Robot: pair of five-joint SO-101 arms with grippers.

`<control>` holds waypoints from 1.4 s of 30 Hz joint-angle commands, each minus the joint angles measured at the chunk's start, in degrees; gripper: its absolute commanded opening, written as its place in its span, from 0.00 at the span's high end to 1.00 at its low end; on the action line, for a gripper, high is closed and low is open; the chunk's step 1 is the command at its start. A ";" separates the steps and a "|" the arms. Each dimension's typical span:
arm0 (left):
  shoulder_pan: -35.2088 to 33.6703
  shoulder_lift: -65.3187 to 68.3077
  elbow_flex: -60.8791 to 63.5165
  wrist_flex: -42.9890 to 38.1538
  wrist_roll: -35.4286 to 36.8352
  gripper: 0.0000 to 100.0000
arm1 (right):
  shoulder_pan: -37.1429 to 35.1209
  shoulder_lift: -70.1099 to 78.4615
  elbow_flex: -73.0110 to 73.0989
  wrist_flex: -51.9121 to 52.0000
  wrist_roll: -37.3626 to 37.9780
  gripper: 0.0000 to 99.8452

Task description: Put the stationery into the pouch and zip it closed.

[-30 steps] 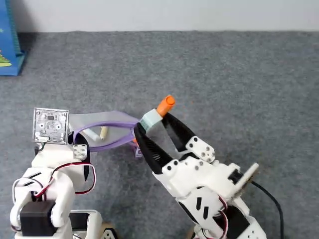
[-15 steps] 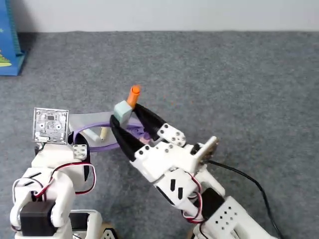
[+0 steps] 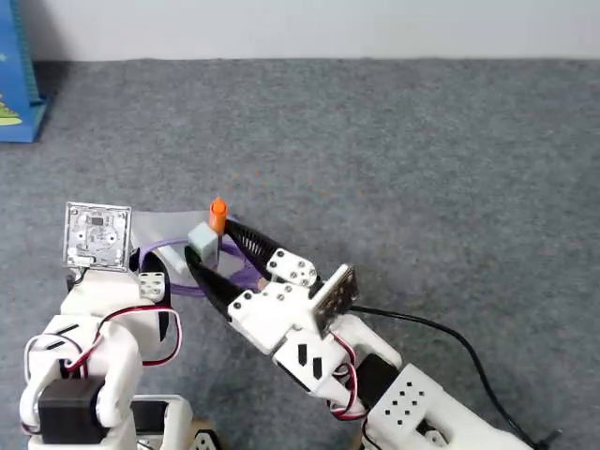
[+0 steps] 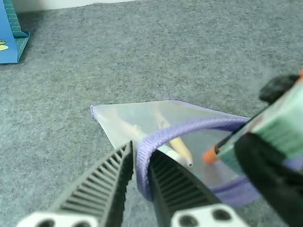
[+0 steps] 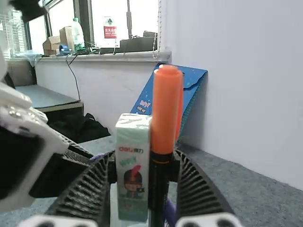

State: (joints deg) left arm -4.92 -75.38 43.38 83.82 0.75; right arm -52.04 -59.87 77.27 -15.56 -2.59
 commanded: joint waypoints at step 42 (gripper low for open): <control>2.73 16.79 -26.07 15.65 2.37 0.93 | 2.77 14.11 -13.45 7.08 3.60 0.99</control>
State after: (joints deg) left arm -1.76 -58.77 19.82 98.68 5.32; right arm -50.11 -47.03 67.16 -9.05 0.57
